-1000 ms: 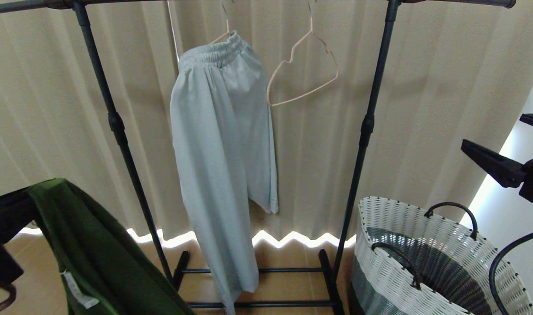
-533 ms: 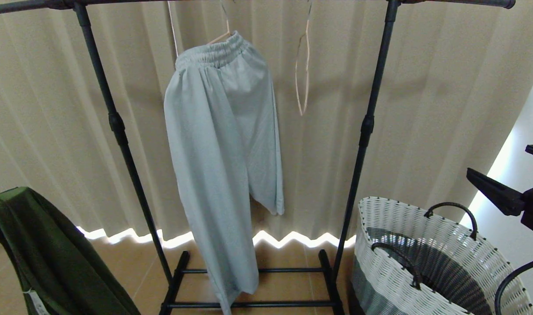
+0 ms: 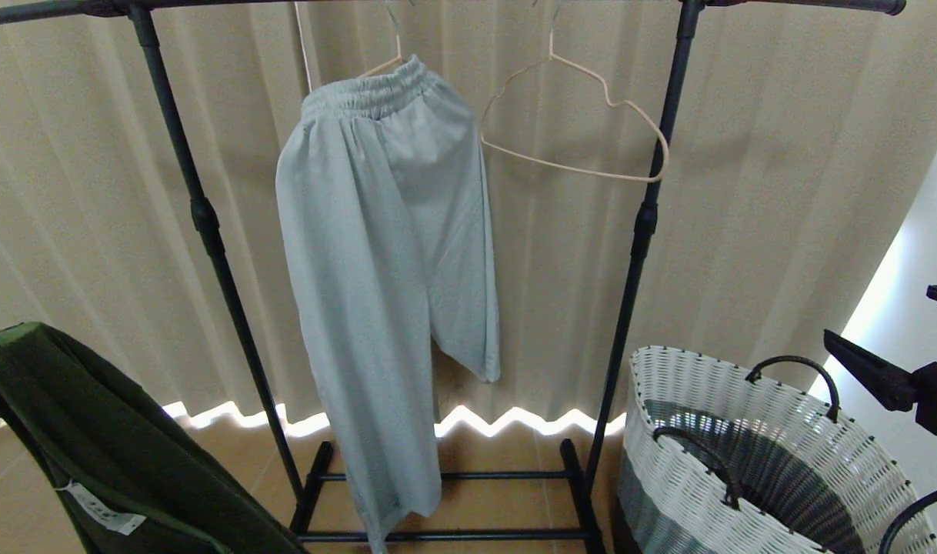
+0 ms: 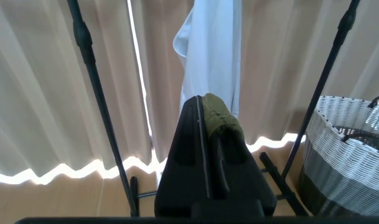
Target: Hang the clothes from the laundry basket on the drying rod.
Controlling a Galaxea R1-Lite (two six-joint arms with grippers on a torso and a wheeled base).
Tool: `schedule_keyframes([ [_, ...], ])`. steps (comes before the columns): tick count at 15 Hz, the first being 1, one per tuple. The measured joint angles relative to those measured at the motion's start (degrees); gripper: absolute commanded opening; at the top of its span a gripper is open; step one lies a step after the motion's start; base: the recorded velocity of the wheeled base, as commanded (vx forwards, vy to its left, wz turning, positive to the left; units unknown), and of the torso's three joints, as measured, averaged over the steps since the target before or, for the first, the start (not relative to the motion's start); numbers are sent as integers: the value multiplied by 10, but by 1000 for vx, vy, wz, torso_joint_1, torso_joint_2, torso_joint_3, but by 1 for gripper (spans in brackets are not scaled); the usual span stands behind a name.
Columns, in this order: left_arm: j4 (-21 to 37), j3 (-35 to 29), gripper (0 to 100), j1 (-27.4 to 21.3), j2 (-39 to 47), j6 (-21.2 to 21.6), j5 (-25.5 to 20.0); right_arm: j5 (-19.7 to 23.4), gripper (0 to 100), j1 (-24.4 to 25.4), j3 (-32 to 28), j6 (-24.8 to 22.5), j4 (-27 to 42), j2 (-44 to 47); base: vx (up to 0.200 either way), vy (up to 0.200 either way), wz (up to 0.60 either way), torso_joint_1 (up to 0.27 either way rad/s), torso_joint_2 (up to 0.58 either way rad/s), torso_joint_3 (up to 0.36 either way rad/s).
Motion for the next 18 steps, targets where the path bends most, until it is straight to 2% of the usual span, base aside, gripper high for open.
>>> schedule_keyframes([
  [14, 1, 3, 0, 0, 1, 0, -1, 25, 100, -3, 10, 11, 0, -11, 0, 0, 0, 0, 0, 0],
  [18, 1, 14, 0, 0, 2, 2, -1, 24, 100, -3, 12, 11, -2, -16, 0, 0, 0, 40, -189, -206],
])
